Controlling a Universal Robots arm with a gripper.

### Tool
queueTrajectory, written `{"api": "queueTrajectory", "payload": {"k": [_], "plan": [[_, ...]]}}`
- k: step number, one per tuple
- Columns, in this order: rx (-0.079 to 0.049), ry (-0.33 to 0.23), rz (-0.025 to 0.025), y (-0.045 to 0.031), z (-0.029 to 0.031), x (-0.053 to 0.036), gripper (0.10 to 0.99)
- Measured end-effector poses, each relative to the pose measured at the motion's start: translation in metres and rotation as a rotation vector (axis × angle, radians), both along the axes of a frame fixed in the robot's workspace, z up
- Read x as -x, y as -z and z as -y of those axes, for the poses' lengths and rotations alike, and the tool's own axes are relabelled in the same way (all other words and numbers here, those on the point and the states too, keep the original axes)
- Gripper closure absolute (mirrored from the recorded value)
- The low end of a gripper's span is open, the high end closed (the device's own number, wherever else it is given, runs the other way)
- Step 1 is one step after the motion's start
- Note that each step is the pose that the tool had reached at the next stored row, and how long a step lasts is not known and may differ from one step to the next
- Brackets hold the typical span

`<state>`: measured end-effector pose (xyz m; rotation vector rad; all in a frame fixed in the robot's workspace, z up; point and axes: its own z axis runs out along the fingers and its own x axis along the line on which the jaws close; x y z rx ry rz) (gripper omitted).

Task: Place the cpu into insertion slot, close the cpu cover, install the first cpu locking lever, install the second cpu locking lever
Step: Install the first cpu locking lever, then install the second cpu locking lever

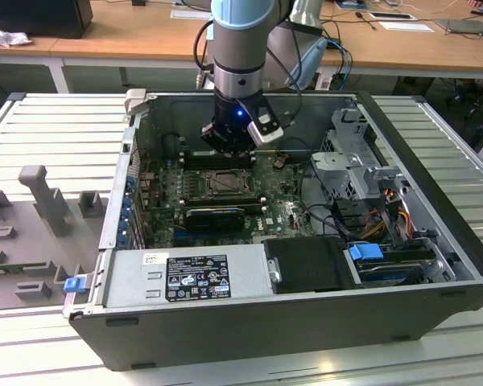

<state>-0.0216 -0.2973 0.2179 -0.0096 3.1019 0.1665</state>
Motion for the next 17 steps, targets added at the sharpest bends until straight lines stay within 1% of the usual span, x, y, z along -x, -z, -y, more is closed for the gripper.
{"api": "queueTrajectory", "payload": {"k": [11, 12, 13, 14, 17], "plan": [[0.000, 0.000, 0.0001, 0.0000, 0.0043, 0.0000, 0.980], [0.000, 0.000, 0.0000, -0.0020, 0.0047, 0.0000, 0.980], [0.000, 0.000, 0.0000, -0.0076, 0.0048, 0.0000, 0.980], [0.000, 0.000, -0.0001, -0.0100, 0.0051, 0.0000, 0.980], [0.000, 0.000, 0.0000, -0.0099, 0.0067, 0.0000, 0.980]]}}
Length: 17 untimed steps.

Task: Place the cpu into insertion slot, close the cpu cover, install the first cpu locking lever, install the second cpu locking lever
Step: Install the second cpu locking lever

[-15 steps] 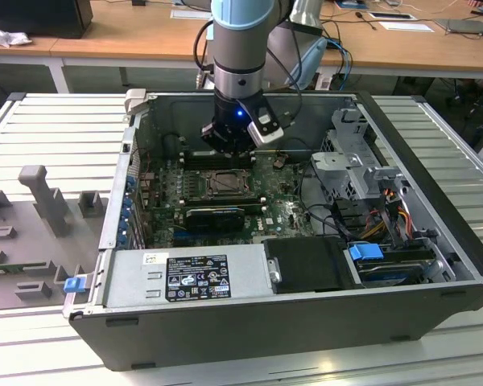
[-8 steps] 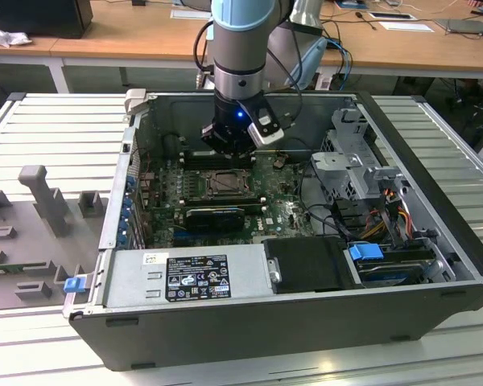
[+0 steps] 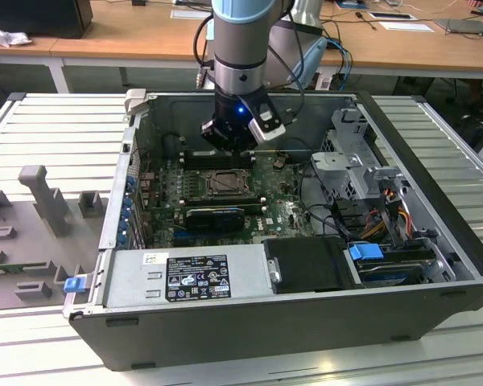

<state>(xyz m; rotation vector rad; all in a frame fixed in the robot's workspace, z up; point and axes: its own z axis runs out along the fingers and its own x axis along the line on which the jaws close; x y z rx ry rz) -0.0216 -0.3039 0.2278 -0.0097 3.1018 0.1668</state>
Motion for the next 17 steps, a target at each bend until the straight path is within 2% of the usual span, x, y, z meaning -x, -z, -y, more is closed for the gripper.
{"api": "queueTrajectory", "payload": {"k": [4, 13, 17], "plan": [[0.000, 0.000, -0.0001, 0.0000, 0.0025, 0.0000, 0.980], [0.000, 0.000, 0.0000, 0.0000, 0.0138, 0.0000, 0.980], [0.000, 0.000, 0.0000, -0.0034, 0.0153, 0.0001, 0.980]]}}
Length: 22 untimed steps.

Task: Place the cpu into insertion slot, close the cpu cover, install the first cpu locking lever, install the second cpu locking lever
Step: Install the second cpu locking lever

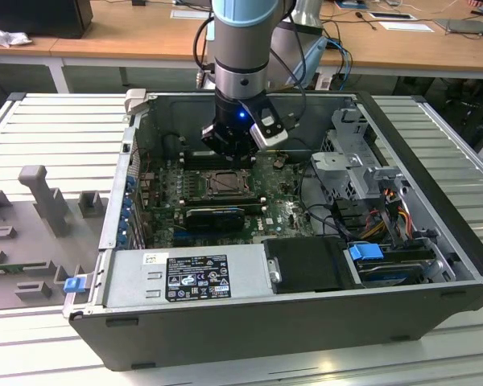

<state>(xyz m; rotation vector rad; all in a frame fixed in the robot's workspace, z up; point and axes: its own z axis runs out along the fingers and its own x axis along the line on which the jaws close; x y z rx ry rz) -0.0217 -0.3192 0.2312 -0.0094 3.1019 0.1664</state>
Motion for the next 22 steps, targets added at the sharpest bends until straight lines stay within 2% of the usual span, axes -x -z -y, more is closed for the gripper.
{"api": "queueTrajectory", "payload": {"k": [3, 6, 9, 12, 14, 16, 19, 22], "plan": [[0.000, 0.000, 0.0001, -0.0035, 0.0005, -0.0001, 0.980], [0.000, 0.000, 0.0000, -0.0036, 0.0027, 0.0000, 0.980], [0.000, 0.000, 0.0000, -0.0036, 0.0064, 0.0000, 0.980], [0.000, 0.000, 0.0000, -0.0036, 0.0141, 0.0000, 0.980], [0.000, 0.000, -0.0003, -0.0038, 0.0168, 0.0000, 0.980], [0.000, 0.000, -0.0023, -0.0090, 0.0178, 0.0001, 0.980], [0.000, 0.000, -0.0023, -0.0184, 0.0178, 0.0000, 0.980], [-0.001, 0.000, -0.0023, -0.0216, 0.0190, -0.0001, 0.980]]}}
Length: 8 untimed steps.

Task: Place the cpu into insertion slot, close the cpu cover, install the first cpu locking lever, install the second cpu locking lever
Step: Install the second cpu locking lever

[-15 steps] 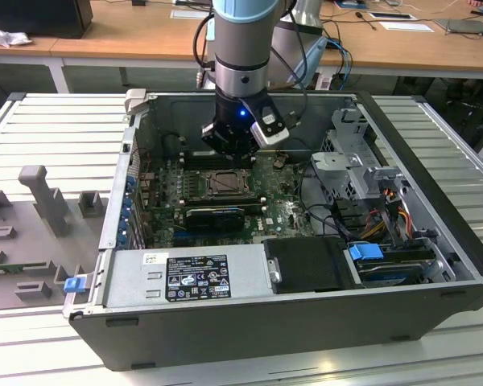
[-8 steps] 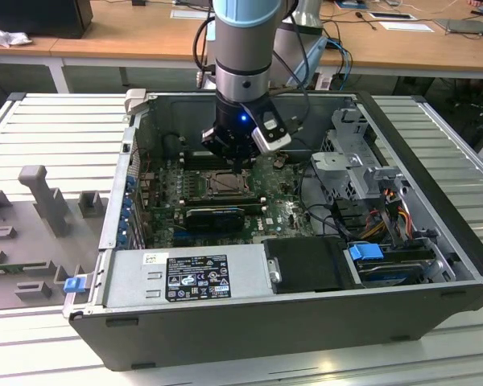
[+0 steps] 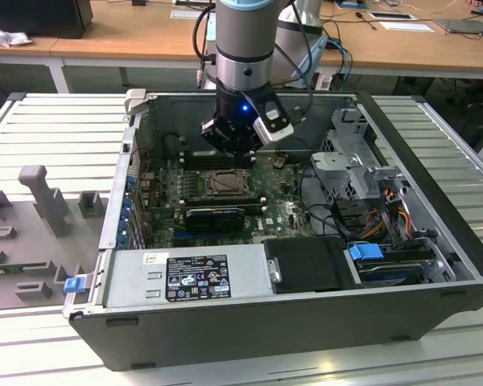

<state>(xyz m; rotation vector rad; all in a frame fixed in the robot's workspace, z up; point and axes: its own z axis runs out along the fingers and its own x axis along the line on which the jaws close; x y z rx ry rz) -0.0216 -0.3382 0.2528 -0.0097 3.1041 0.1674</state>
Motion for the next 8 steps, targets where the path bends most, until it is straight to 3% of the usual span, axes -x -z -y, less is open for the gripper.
{"api": "queueTrajectory", "payload": {"k": [4, 5, 7, 8], "plan": [[0.000, 0.000, 0.0000, 0.0001, 0.0101, 0.0013, 0.980], [0.000, 0.000, -0.0008, 0.0002, 0.0150, 0.0016, 0.980], [-0.002, 0.000, -0.0118, 0.0013, 0.0212, 0.0016, 0.980], [-0.005, 0.000, -0.0121, 0.0018, 0.0245, 0.0016, 0.980]]}}
